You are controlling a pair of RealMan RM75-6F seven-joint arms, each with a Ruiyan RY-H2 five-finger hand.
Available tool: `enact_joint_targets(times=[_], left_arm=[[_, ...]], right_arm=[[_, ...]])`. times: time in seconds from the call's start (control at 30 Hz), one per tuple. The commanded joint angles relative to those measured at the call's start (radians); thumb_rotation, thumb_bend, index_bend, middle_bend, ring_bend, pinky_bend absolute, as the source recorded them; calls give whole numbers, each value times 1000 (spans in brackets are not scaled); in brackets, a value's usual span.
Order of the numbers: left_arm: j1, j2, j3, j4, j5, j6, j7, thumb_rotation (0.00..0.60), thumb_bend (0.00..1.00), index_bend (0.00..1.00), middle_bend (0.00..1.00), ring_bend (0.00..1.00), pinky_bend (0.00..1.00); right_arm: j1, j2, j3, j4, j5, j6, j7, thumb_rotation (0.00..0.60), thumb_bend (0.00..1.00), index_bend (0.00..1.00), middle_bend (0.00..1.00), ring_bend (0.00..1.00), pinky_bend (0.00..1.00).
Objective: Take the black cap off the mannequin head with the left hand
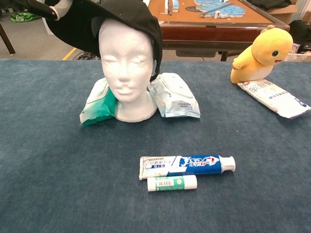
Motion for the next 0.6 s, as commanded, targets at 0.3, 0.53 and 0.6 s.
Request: enact_joint_targets(times=[0.3,0.53,0.6], left_arm=[[-29,9,-51,-92,-117,-61,143,600,428,679,38,0,98],[-48,0,-79,-110,-191,-82,210,600,428,680,39,0,98],[-55,-2,-85,-114,-208,-88,224,600,428,681,39,0,98]], right_arm=[[3,-1,0,0,3,-5,-3,600,156,485,430,462,650],[4,-1,1,2,6,-8,-1,600,155,485,430,462,650],[5,-1,0,1,5,-10,-2,600,155,485,430,461,650]])
